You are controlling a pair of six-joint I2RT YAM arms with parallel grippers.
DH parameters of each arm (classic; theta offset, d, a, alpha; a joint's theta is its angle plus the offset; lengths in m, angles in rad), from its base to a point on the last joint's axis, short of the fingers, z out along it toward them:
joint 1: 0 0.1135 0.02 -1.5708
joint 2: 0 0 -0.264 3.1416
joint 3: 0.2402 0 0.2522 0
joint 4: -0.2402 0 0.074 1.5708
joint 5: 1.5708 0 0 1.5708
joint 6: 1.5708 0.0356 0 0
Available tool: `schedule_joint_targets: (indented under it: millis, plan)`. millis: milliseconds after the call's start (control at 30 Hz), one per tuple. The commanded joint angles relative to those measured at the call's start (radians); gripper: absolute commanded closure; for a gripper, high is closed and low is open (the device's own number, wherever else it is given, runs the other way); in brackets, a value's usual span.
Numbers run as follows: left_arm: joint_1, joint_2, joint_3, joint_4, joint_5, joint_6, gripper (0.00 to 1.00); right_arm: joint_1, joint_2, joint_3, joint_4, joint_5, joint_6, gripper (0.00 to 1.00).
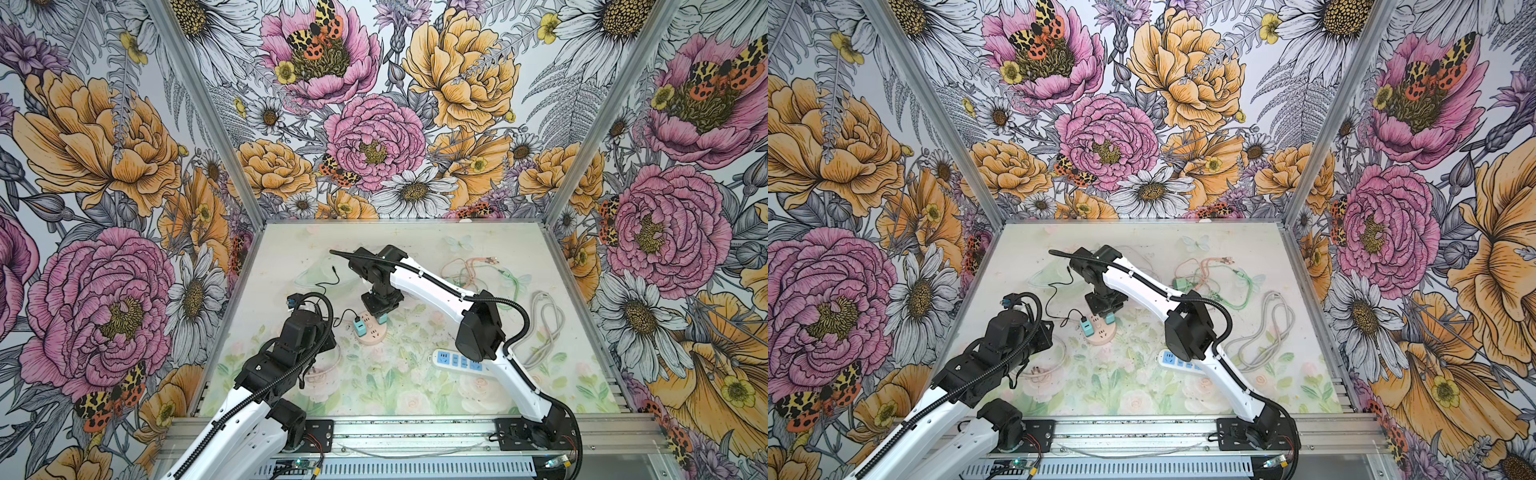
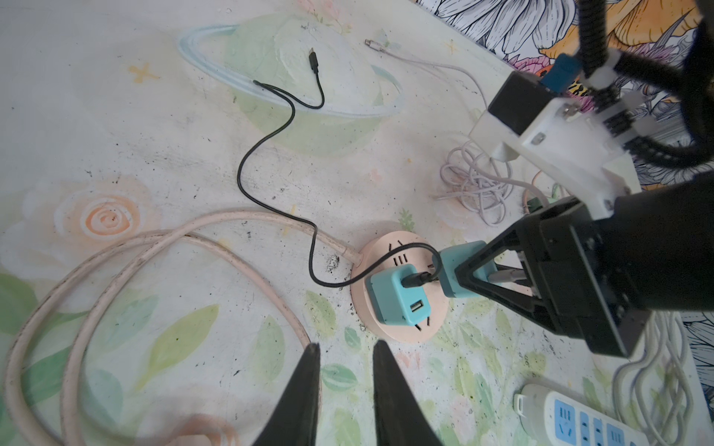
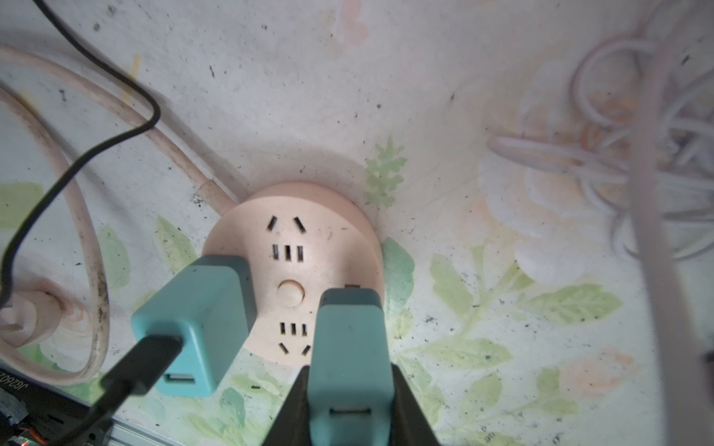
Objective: Insert plugs into power strip
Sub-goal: Insert the plug into the socket.
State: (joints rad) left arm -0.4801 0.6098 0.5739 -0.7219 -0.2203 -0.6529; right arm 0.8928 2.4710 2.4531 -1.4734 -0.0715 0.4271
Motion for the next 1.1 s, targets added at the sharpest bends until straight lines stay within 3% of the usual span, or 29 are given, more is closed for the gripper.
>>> schedule_joint_targets:
  millis: [0, 233, 667, 1067]
  plan:
    - [0.005, -0.015, -0.009, 0.000, 0.005, -0.010, 0.74, 0.010, 0.135, -0.025, 0.023, -0.018, 0.028, 1.00]
    - [0.005, -0.013, -0.009, -0.001, 0.004, -0.016, 0.74, 0.005, 0.136, -0.031, 0.033, -0.041, 0.026, 1.00]
    - [-0.004, 0.024, 0.003, 0.000, 0.000, -0.022, 0.74, 0.028, 0.143, -0.101, 0.029, 0.119, 0.007, 1.00]
    - [-0.051, 0.086, 0.039, -0.004, -0.025, -0.045, 0.74, 0.033, 0.146, -0.198, 0.123, 0.021, -0.026, 1.00]
